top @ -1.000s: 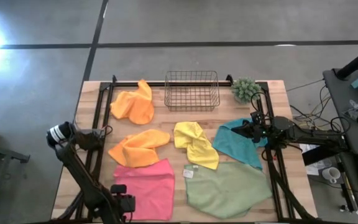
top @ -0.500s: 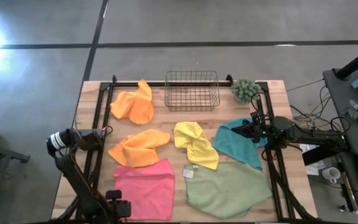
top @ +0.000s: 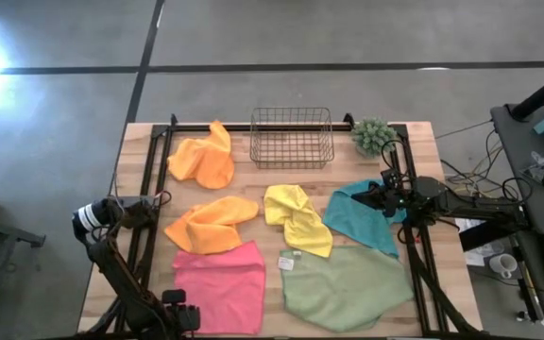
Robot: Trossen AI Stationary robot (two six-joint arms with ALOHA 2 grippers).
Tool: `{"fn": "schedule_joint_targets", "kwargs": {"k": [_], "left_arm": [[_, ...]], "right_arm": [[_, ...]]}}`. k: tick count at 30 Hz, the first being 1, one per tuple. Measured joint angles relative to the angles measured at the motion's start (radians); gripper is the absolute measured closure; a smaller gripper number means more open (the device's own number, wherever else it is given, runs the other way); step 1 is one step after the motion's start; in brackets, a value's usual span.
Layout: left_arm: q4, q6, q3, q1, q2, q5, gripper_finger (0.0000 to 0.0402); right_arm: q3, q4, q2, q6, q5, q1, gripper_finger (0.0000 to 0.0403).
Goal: Fold microfiber towels
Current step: Fold the pink microfiber cloth
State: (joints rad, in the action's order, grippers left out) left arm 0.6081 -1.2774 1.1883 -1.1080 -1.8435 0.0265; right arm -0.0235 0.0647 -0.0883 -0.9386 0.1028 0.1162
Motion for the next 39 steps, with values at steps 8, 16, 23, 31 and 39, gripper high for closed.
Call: {"fn": "schedule_joint_targets", "kwargs": {"k": [8,16,23,31,39], "left_arm": [[0.017,-0.004,0.002,0.000,-0.064,-0.023,0.0226],[0.053,-0.027,0.002,0.003,-0.106,-0.021,0.0303],[0.066,-0.027,-0.001,0.021,-0.128,-0.026,0.0386],[0.058,-0.026,-0.002,0.042,-0.105,-0.028,0.0398],[0.064,0.030,0.033,0.081,-0.083,0.006,0.0401]], "right_arm": [[0.000,0.000,0.000,0.000,0.000,0.000,0.0394],[0.000,0.000,0.000,-0.002,0.000,0.000,0.0394],[0.000,0.015,0.000,-0.004,0.002,0.000,0.0394],[-0.002,0.199,0.000,0.056,0.029,-0.005,0.0394],[-0.179,0.021,-0.093,0.180,0.031,-0.047,0.0394]]}}
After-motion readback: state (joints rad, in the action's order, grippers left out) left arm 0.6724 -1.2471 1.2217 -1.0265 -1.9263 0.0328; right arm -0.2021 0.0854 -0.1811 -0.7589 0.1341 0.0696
